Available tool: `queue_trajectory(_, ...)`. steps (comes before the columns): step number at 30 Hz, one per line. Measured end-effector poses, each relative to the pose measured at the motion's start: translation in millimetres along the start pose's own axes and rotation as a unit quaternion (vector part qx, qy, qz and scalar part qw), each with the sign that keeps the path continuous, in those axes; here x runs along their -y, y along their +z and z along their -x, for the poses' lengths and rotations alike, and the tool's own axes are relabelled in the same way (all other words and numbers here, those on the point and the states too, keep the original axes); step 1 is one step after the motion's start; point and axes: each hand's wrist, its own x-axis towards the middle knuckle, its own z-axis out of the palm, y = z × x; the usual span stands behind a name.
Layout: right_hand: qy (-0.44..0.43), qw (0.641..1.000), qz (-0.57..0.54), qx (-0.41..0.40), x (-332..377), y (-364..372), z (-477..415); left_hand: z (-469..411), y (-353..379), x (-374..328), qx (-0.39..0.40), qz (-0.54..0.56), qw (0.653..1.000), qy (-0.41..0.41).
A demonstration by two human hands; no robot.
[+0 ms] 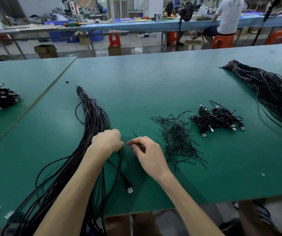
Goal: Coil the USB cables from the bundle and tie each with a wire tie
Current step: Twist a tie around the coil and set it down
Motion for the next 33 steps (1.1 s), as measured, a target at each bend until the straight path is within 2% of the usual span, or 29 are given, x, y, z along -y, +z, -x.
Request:
queue_trajectory(4,-0.001,1.000,0.000,-0.001,-1,1,0,1,3,1,0.004,0.000,1.000,0.003)
queue_trajectory(8,-0.002,1.000,0.003,-0.006,-1,0,0,-3,2,2,0.018,0.066,0.998,0.011)
queue_trajectory(10,-0.003,1.000,0.004,-0.009,-1,1,0,-3,1,2,0.021,0.118,0.993,0.006)
queue_trajectory(12,-0.005,1.000,0.000,-0.013,-1,1,-1,-1,2,-1,0.044,0.238,0.970,0.009)
queue_trajectory(16,0.015,0.998,-0.059,-0.024,0,-2,-1,8,1,-10,0.085,0.497,0.862,0.054)
queue_trajectory(19,0.018,0.994,-0.107,-0.024,2,-4,-1,10,-6,-15,0.029,0.624,0.777,0.078)
queue_trajectory(22,0.012,0.992,-0.124,-0.004,3,-6,1,4,-11,-17,-0.057,0.700,0.707,0.080)
queue_trajectory(25,-0.002,0.993,-0.114,0.023,4,-4,2,-5,-15,-16,-0.095,0.770,0.625,0.089)
queue_trajectory(26,-0.002,0.993,-0.118,0.016,4,-4,2,-7,-15,-15,-0.095,0.774,0.620,0.090)
queue_trajectory(27,0.002,0.992,-0.128,-0.002,4,-4,2,-7,-14,-15,-0.088,0.761,0.636,0.091)
queue_trajectory(29,0.017,0.985,-0.164,-0.051,4,-6,2,-4,-7,-13,-0.046,0.700,0.705,0.104)
queue_trajectory(31,0.029,0.977,-0.197,-0.079,3,-6,2,2,5,-9,0.033,0.641,0.751,0.156)
queue_trajectory(33,0.033,0.970,-0.223,-0.091,4,-5,2,10,17,-2,0.132,0.592,0.758,0.238)
